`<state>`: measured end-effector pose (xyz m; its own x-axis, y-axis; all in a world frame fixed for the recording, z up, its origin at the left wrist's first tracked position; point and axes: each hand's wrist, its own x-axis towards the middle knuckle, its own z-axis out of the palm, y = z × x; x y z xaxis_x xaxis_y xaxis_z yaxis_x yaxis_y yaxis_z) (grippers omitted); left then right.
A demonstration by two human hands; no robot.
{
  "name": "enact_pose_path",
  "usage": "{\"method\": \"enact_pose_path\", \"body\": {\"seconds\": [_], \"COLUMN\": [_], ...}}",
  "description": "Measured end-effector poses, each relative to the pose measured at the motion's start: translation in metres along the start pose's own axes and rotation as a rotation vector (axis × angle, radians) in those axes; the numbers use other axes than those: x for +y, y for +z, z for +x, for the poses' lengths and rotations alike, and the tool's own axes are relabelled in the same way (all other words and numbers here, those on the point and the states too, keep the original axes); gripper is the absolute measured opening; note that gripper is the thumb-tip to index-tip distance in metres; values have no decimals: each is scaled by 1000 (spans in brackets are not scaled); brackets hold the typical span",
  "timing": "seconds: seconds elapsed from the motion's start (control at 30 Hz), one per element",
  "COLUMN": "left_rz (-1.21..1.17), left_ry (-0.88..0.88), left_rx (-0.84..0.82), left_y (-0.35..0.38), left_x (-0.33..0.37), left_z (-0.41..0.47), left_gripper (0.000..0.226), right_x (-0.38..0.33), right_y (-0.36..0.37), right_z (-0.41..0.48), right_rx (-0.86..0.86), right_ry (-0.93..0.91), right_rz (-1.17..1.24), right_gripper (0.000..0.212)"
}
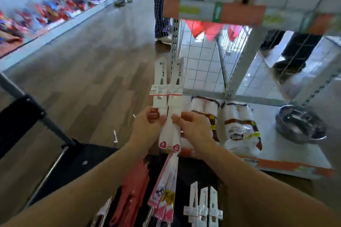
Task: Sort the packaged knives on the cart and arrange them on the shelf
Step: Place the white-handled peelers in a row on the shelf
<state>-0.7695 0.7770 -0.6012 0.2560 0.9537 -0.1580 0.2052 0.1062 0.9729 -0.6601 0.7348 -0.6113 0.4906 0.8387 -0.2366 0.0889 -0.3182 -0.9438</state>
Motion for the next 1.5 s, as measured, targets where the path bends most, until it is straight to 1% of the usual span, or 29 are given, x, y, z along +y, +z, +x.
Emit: {"method": "enact_pose_path", "body": {"seconds": [0.07,0.17,0.27,0.37,0.43,0.53,0.6,0.67,0.73,0.8,0.87,0.93,1.0,1.03,1.07,1.13,1.2,1.3,1.37,1.5], "left_rz": [-19,-42,-46,-20,-22,-62,-53,-42,-34,-9,30,36,24,18,12,-28,-59,38,121,238], "left_ry": [9,14,-2,-38,-54,-71,-66,-26,1,25,40,12,-28,-49,-71,-118,-132,-106,-92,-127], "left_rx": [-39,-87,-117,-166,-196,-210,-213,-200,-185,-161,-150,-140,-124,-114,-104,-92,-89,-90,-96,-123], "left_y": [-15,-36,-52,-66,-75,-80,-82,-80,-74,-64,-49,-33,-18,-12,-7,-1,2,3,1,0], "left_x": [62,155,235,306,350,402,431,457,481,503,522,536,546,551,556,566,577,589,589,577], "left_z": [-11,-34,-55,-69,-74,-76,-73,-65,-53,-41,-25,-7,12,22,33,54,75,108,130,167], "left_gripper": [20,15,17,14,10,8,14,7,10,8,7,13,8,2,3,3,5,21,28,26], "right_x": [-61,-144,-220,-294,-339,-386,-413,-440,-463,-484,-503,-517,-528,-533,-537,-543,-549,-557,-559,-561], "right_y": [-14,-33,-54,-79,-96,-116,-130,-145,-163,-181,-199,-214,-226,-230,-233,-235,-233,-224,-217,-198], "right_z": [-18,-48,-77,-102,-115,-121,-120,-115,-105,-92,-75,-57,-37,-27,-15,8,29,57,75,109], "right_rx": [-12,-11,0,7,7,57,80,87,78,41,3,-27,-44,-51,-54,-41,-24,-35,-43,22], "right_ry": [-27,19,39,60,62,60,64,49,24,6,2,14,37,45,59,94,137,186,173,154], "right_rz": [-4,-18,6,56,119,144,128,106,81,58,93,110,101,100,99,97,129,182,194,169], "right_gripper": [20,21,18,20,19,8,9,15,18,18,17,16,13,17,23,30,29,22,17,13]}}
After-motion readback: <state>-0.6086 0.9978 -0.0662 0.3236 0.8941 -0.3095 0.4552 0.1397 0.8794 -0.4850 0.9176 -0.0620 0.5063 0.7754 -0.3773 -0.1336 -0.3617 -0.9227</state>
